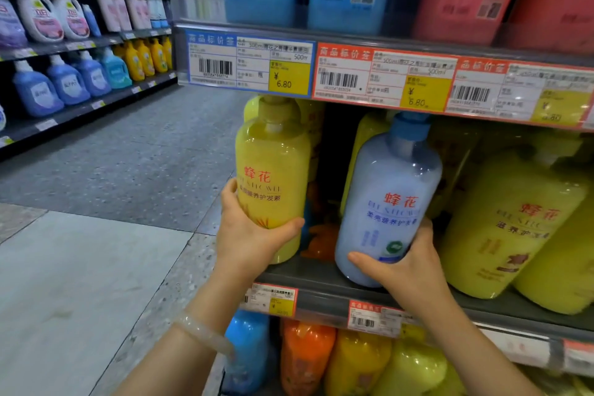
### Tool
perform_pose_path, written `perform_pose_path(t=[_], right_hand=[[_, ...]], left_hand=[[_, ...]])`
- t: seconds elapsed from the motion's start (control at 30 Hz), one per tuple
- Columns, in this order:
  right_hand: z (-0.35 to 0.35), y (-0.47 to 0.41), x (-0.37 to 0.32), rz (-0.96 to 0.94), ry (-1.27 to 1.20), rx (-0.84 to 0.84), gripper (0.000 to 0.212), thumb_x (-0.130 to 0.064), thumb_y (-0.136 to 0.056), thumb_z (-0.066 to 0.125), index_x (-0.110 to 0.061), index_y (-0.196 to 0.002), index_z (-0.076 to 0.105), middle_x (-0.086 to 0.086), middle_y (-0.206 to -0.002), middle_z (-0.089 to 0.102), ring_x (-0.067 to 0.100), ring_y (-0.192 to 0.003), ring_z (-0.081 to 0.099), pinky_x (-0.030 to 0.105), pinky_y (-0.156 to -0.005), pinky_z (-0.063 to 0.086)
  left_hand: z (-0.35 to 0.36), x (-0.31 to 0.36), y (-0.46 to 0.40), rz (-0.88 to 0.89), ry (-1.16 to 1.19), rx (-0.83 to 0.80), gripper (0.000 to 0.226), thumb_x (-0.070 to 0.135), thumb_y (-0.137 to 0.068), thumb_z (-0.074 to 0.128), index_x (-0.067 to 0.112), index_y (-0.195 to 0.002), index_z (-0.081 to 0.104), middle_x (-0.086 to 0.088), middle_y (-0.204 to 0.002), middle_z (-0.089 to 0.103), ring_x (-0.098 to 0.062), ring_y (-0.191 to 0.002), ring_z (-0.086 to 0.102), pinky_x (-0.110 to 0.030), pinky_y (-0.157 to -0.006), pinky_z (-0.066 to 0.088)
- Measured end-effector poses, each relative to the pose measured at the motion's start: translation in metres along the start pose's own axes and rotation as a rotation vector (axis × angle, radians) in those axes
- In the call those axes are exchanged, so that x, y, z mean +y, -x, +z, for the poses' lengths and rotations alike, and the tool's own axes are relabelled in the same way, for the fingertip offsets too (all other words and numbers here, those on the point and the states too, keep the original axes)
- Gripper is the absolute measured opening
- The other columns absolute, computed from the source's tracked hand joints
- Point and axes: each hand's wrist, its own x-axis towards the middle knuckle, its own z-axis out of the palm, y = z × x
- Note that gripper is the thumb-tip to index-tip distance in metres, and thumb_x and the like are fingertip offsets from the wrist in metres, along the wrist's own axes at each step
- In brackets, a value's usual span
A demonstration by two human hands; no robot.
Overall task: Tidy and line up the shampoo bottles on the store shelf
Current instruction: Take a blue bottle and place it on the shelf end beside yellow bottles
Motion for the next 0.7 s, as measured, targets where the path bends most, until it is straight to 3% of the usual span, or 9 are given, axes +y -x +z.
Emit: perform_pose_path(t=[0.13, 0.3, 0.43, 0.7], right_hand=[[0.0002, 0.0005, -0.001, 0.008, 0.001, 0.0, 0.085, -0.021, -0.051, 0.089, -0.029, -0.114, 0.033, -0.015, -0.106, 0.051, -0.004, -0.099, 0.052, 0.008, -0.063, 0.048], [0.0001, 0.0015, -0.0018, 0.047, -0.026, -0.023, 0.083, -0.021, -0.054, 0.088, -0.032, -0.114, 0.032, -0.015, -0.111, 0.052, -0.001, -0.103, 0.054, 0.01, -0.071, 0.05], [-0.0025, -0.0025, -0.001, 0.068, -0.054, -0.074, 0.085, -0.018, -0.057, 0.087, -0.034, -0.118, 0.03, -0.018, -0.114, 0.051, -0.003, -0.107, 0.052, 0.011, -0.078, 0.049], [-0.0015, -0.0035, 0.0005, 0.072, -0.029, -0.07, 0.086, -0.022, -0.057, 0.087, -0.034, -0.12, 0.03, -0.012, -0.119, 0.051, -0.001, -0.109, 0.052, 0.015, -0.082, 0.05]], left_hand=[[0.0004, -0.0011, -0.0021, 0.009, 0.06, -0.066, 0.104, 0.021, -0.057, 0.087, 0.026, -0.136, 0.02, 0.012, -0.11, 0.046, -0.011, -0.103, 0.047, -0.028, -0.085, 0.04], [-0.0032, -0.0002, -0.0044, 0.005, 0.094, -0.134, 0.107, 0.017, -0.056, 0.086, 0.023, -0.139, 0.019, 0.007, -0.115, 0.045, -0.015, -0.107, 0.046, -0.038, -0.093, 0.041], [-0.0035, -0.0004, -0.0074, -0.001, 0.134, -0.213, 0.104, 0.011, -0.057, 0.084, 0.022, -0.139, 0.022, 0.004, -0.115, 0.045, -0.017, -0.106, 0.046, -0.04, -0.091, 0.041], [0.0051, -0.0013, -0.0017, 0.035, 0.131, -0.168, 0.103, 0.009, -0.058, 0.084, 0.019, -0.139, 0.021, 0.004, -0.115, 0.044, -0.017, -0.105, 0.044, -0.039, -0.091, 0.04]])
